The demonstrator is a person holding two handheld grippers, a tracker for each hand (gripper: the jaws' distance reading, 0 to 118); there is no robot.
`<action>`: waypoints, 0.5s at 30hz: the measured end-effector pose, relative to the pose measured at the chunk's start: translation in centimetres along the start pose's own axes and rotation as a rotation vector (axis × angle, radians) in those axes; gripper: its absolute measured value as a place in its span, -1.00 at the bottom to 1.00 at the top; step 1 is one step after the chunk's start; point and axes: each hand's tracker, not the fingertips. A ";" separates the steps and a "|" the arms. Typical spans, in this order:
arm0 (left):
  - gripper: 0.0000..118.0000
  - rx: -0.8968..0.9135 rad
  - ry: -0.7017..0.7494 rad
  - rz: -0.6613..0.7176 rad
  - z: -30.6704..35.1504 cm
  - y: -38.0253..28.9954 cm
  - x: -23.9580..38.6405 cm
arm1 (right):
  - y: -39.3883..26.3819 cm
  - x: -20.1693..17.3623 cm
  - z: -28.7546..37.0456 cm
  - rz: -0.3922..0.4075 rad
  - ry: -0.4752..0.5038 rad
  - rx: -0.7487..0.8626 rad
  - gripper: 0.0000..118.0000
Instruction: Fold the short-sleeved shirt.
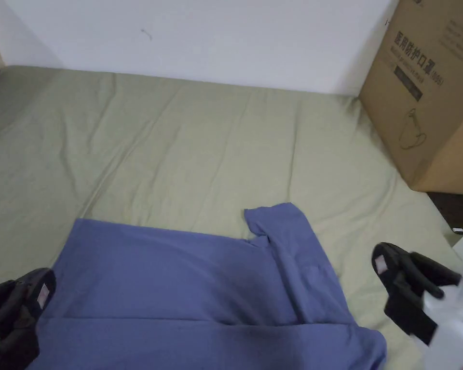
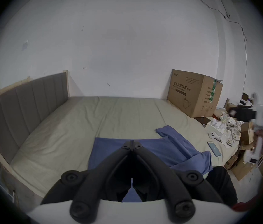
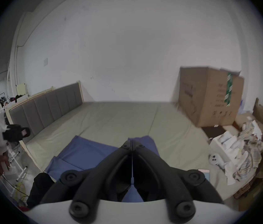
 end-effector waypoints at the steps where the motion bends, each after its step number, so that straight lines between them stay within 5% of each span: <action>1: -1.00 -0.014 -0.003 0.015 -0.1 -0.3 -0.2 | 0.3 1.3 -2.6 -0.025 -0.008 -0.035 -0.94; 2: -1.00 -0.023 -0.012 0.023 -0.3 -0.5 -0.2 | 0.8 3.3 -6.6 -0.073 -0.046 -0.072 -0.78; 3: -1.00 -0.028 -0.015 0.027 -0.5 -0.7 -0.2 | 0.9 5.3 -10.6 -0.104 -0.042 -0.122 -0.36; 4: -1.00 -0.039 -0.020 0.028 -0.7 -0.9 -0.2 | 0.7 7.0 -14.9 -0.123 -0.019 -0.203 0.51; 5: -1.00 -0.052 -0.012 0.027 -0.9 -1.0 -0.2 | 0.3 8.6 -19.3 -0.168 -0.026 -0.342 0.89; 9: -1.00 -0.085 -0.013 0.048 -1.8 -1.5 -0.3 | -4.3 13.2 -32.2 -0.261 -0.104 -0.641 0.97; 15: -1.00 -0.145 0.012 0.072 -3.2 -2.4 -1.6 | -7.4 14.4 -38.3 -0.336 -0.110 -0.712 0.94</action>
